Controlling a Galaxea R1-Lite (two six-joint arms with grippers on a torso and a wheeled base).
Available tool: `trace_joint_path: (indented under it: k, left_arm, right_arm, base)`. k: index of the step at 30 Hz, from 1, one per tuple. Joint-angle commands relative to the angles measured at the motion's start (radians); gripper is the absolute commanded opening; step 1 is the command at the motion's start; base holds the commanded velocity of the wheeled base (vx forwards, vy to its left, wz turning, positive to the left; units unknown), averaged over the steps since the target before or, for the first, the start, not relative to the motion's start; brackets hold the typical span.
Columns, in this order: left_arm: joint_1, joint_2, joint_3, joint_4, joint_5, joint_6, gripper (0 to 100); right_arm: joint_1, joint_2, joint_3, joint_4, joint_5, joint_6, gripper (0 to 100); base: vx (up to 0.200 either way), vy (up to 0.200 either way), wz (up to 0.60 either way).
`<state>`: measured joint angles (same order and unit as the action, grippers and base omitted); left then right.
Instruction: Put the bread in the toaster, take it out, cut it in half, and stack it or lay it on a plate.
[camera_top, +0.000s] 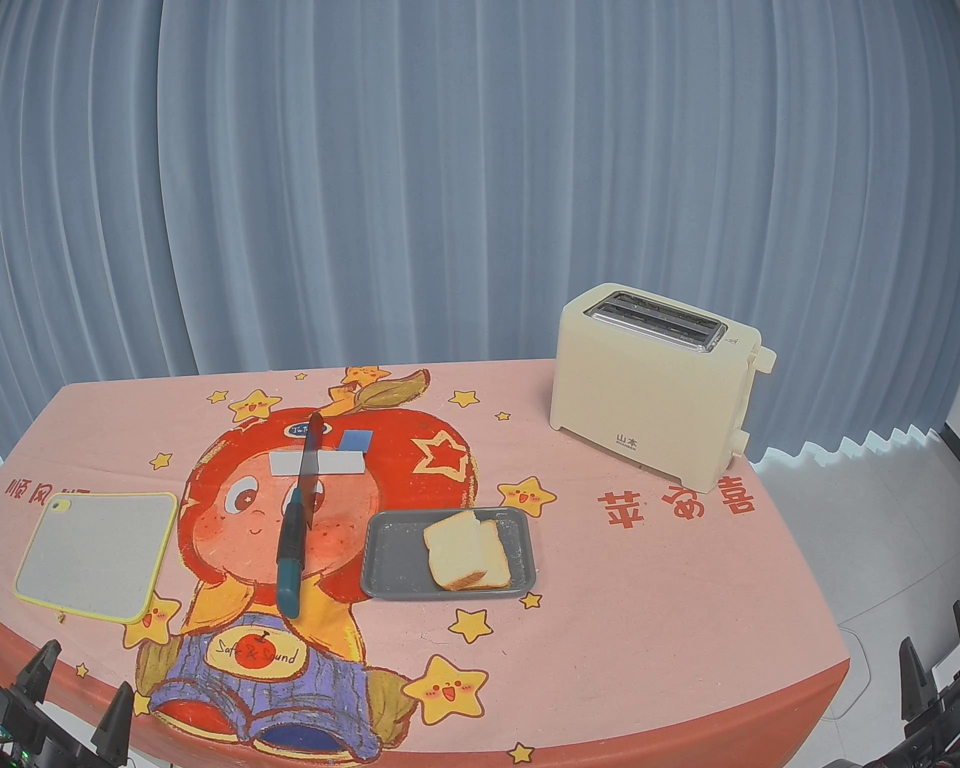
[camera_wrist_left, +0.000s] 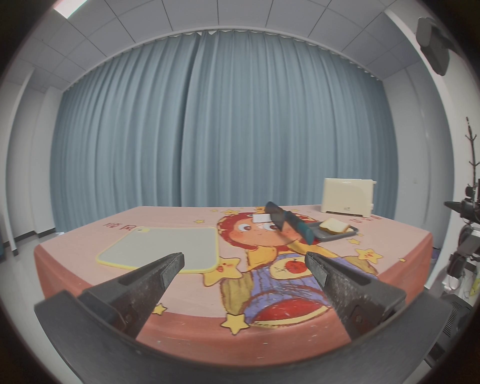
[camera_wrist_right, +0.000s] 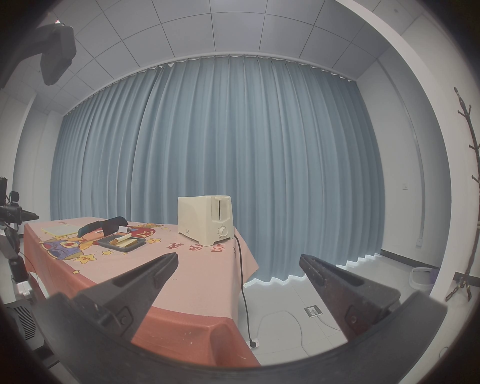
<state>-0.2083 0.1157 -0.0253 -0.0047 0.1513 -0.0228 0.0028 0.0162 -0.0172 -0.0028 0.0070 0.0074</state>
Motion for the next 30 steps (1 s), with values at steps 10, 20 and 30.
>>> trace_joint_path:
  k: [10,20,30]
  left_arm:
    - [0.001,-0.013,0.021,0.009,-0.121,0.006,100]
    - [0.006,0.030,0.018,0.018,-0.121,0.014,100]
    - [0.013,0.087,0.018,0.018,-0.119,0.006,100]
  right_arm:
    - [0.000,-0.016,0.017,0.000,0.001,0.000,100]
    - [0.000,-0.016,0.017,0.000,0.001,-0.001,100]
    - [0.000,-0.016,0.017,0.000,0.001,0.000,100]
  base:
    - [0.000,0.000,0.00]
    - [0.000,0.000,0.00]
    - [0.000,0.000,0.00]
